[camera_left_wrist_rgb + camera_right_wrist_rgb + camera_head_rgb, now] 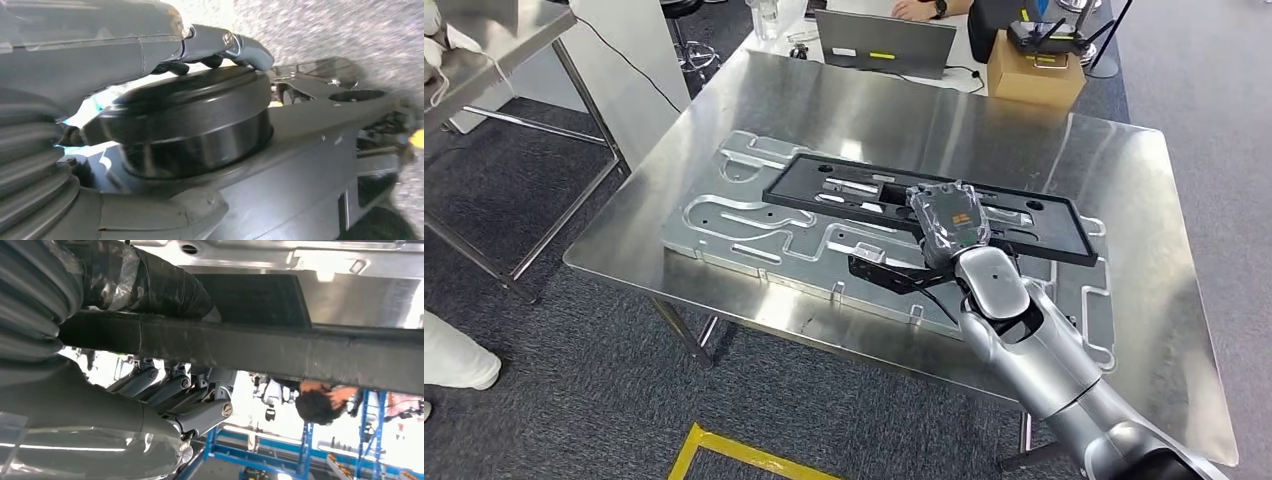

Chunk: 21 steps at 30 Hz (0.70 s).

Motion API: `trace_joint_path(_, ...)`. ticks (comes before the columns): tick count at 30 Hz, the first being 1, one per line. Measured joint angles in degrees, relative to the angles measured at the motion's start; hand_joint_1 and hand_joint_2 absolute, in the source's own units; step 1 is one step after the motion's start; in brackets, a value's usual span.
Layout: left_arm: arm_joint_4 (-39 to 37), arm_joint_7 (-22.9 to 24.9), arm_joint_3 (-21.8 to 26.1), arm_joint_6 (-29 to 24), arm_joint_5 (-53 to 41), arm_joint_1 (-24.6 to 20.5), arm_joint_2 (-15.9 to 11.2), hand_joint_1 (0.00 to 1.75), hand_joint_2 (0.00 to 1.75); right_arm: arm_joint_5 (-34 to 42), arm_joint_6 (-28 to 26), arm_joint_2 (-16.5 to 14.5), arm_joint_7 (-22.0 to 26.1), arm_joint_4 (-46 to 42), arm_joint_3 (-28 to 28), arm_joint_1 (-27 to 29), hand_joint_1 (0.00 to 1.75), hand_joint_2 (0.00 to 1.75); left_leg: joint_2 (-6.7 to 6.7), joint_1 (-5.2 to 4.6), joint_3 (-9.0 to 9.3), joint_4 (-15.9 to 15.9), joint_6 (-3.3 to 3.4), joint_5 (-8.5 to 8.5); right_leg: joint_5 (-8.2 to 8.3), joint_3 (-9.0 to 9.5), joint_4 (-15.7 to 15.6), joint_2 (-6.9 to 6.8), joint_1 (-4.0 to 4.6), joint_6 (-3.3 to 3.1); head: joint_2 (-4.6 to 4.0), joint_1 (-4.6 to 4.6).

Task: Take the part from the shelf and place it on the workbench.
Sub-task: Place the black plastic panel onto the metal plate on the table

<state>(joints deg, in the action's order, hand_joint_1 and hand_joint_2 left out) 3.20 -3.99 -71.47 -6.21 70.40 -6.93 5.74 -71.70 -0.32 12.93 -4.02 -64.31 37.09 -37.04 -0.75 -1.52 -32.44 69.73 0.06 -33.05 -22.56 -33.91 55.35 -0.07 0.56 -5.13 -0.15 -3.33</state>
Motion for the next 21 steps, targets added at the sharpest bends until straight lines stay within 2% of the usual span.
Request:
trace_joint_path(1,0.0,0.0,0.0,0.0,0.1,-0.2,0.0,0.0,1.75,0.0,0.0,0.0,0.0,0.1,0.0,0.2,1.75,1.75,0.02,0.25,-1.52,1.5,-0.61,-1.57,-0.65,0.61,0.1,-0.04,-0.43,0.7,0.0,0.01)
trace_joint_path(2,0.0,0.0,0.0,0.0,0.1,-0.4,-0.1,0.0,1.75,0.0,0.0,0.0,0.0,0.2,0.1,0.4,1.75,1.75,0.06,0.54,-2.29,1.6,-1.26,-2.1,-1.31,1.2,0.3,-0.06,-0.9,1.44,0.0,0.01)
trace_joint_path(3,-0.1,-0.1,0.0,0.0,0.1,-0.4,-0.2,0.0,1.75,0.0,0.0,0.0,0.0,0.3,0.1,0.6,1.75,1.75,0.1,0.9,-2.35,0.1,-1.94,-1.07,-2.03,1.75,0.7,-0.03,-1.44,2.21,0.0,0.01)
trace_joint_path(5,-0.2,0.0,0.0,0.0,0.2,-0.4,-0.4,0.0,1.75,0.1,0.0,0.0,0.0,0.4,0.2,0.8,1.75,1.75,0.12,1.75,-1.28,-5.4,-3.74,3.89,-3.64,2.42,2.0,0.11,-2.52,3.81,0.0,0.0)
trace_joint_path(6,-0.2,0.0,0.0,0.0,0.2,-0.3,-0.3,0.0,1.75,0.2,0.0,0.0,0.0,0.4,0.2,0.8,1.75,1.75,0.05,2.03,-1.05,-7.8,-4.36,5.18,-4.35,2.35,3.0,0.2,-2.86,4.54,0.0,-0.18)
trace_joint_path(7,-0.3,0.0,0.0,0.0,0.3,-0.3,-0.3,0.0,1.75,0.2,-0.1,0.0,-0.1,0.4,0.2,0.9,1.75,1.75,0.04,2.18,-1.01,-8.9,-4.07,5.48,-4.93,1.83,4.0,0.3,-2.9,5.13,0.0,-0.38)
trace_joint_path(8,-0.3,-0.1,0.0,0.0,0.3,-0.3,-0.2,0.0,1.75,0.3,-0.1,0.0,-0.1,0.5,0.2,1.0,1.75,1.75,-0.07,2.12,-1.42,-8.7,-3.21,5.0,-5.37,1.22,4.9,0.38,-2.74,5.52,0.0,-0.46)
trace_joint_path(10,-0.4,-0.3,0.0,0.0,0.6,-0.4,-0.2,0.0,1.75,0.4,-0.2,0.0,-0.1,0.7,0.2,1.5,1.75,1.75,-0.12,2.16,-1.94,-7.8,-0.75,4.61,-6.04,0.23,6.1,0.48,-2.41,5.85,0.0,-0.43)
trace_joint_path(11,-0.5,-0.4,0.0,0.0,0.7,-0.5,-0.1,0.0,1.75,0.5,-0.2,0.0,-0.1,0.7,0.2,1.8,1.75,1.75,-0.24,2.16,-2.07,-7.5,-0.22,4.71,-6.49,0.08,6.8,0.43,-2.41,5.93,0.0,-0.29)
trace_joint_path(13,-0.6,-0.4,0.0,0.0,0.9,-0.5,-0.1,0.0,1.75,0.6,-0.3,0.1,-0.1,0.7,0.2,2.0,1.75,1.75,-0.33,2.15,-1.72,-7.5,0.16,4.41,-8.03,-1.32,9.9,0.17,-2.44,6.14,0.0,-0.27)
trace_joint_path(15,-0.7,-0.4,0.0,0.0,1.0,-0.4,-0.1,0.0,1.75,0.7,-0.3,0.1,-0.1,0.7,0.2,2.1,1.75,1.75,-0.42,1.9,-1.22,-7.8,0.29,4.12,-10.44,-5.39,16.9,-0.07,-2.17,6.15,0.0,-0.22)
trace_joint_path(16,-0.7,-0.4,0.0,0.0,1.1,-0.4,-0.1,0.0,1.75,0.7,-0.3,0.1,-0.2,0.7,0.2,2.2,1.75,1.75,-0.47,1.66,-0.88,-7.9,0.33,3.93,-11.1,-7.86,20.3,-0.08,-1.87,5.88,0.0,-0.21)
trace_joint_path(17,-0.7,-0.4,0.0,0.0,1.2,-0.3,0.0,0.0,1.75,0.7,-0.3,0.1,-0.2,0.7,0.2,2.4,1.75,1.75,-0.55,1.35,-0.43,-8.1,0.44,3.69,-10.87,-9.88,22.5,-0.08,-1.46,5.32,0.0,-0.21)
trace_joint_path(18,-0.8,-0.4,0.0,0.0,1.3,-0.2,0.0,0.0,1.75,0.7,-0.3,0.1,-0.2,0.7,0.2,2.6,1.75,1.75,-0.63,0.89,0.19,-8.4,0.62,3.38,-9.35,-10.86,22.5,-0.04,-0.88,4.39,0.0,-0.21)
trace_joint_path(19,-0.8,-0.4,0.0,0.0,1.4,-0.1,0.1,0.0,1.75,0.8,-0.3,0.1,-0.2,0.7,0.2,2.7,1.75,1.75,-0.7,0.29,0.99,-8.7,0.88,3.05,-6.8,-10.78,20.4,0.04,-0.12,3.05,0.0,-0.2)
trace_joint_path(20,-0.8,-0.4,0.0,0.0,1.5,0.0,0.3,0.0,1.75,0.8,-0.3,0.1,-0.2,0.7,0.1,2.9,1.31,1.31,-0.7,-0.3,1.89,-9.1,1.24,2.7,-3.65,-9.87,16.9,0.77,0.66,0.97,0.0,-0.25)
trace_joint_path(21,-0.8,-0.4,0.0,0.1,1.6,0.1,0.6,0.0,1.75,0.8,-0.4,0.1,-0.2,0.7,0.1,3.0,0.87,0.87,-0.74,-0.55,2.61,-9.6,1.55,2.39,-1.11,-8.87,13.8,1.69,1.5,-1.4,0.0,-0.59)
